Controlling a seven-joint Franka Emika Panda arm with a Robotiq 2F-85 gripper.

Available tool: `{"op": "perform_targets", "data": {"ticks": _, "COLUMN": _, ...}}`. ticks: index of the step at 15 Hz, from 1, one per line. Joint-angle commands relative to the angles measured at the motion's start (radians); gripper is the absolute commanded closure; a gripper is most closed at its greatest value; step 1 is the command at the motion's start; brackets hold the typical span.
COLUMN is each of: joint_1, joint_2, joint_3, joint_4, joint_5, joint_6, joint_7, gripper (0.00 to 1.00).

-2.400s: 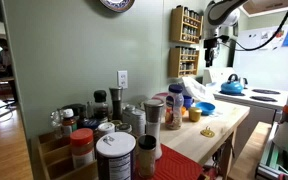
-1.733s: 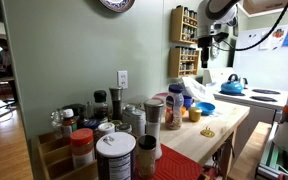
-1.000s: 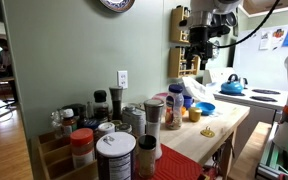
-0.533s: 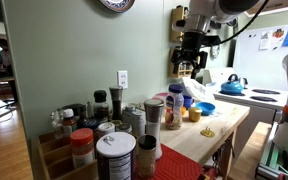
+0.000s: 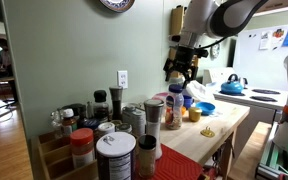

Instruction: Put the bottle's lid on the countertop

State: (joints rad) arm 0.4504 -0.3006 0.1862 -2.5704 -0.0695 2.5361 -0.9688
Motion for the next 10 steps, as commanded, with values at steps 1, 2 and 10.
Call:
{"op": "perform_targets", "data": {"ticks": 1, "joint_1": -0.047, "joint_2": 0.029, "joint_3": 0.002, "joint_4": -0.010, "joint_5": -0.058, "joint_6": 0.046, "joint_7": -0.025, "gripper": 0.00}}
{"op": "perform_targets", "data": {"ticks": 2, "joint_1": -0.056, "joint_2": 0.035, "joint_3": 0.002, "joint_4": -0.008, "joint_5": -0.067, "joint_6": 0.047, "joint_7": -0.027, "gripper": 0.00}}
{"op": "perform_targets", "data": {"ticks": 10, "joint_1": -0.079, "joint_2": 0.059, "joint_3": 0.002, "joint_4": -0.002, "joint_5": -0.063, "joint_6": 0.022, "joint_7": -0.052, "gripper": 0.00}}
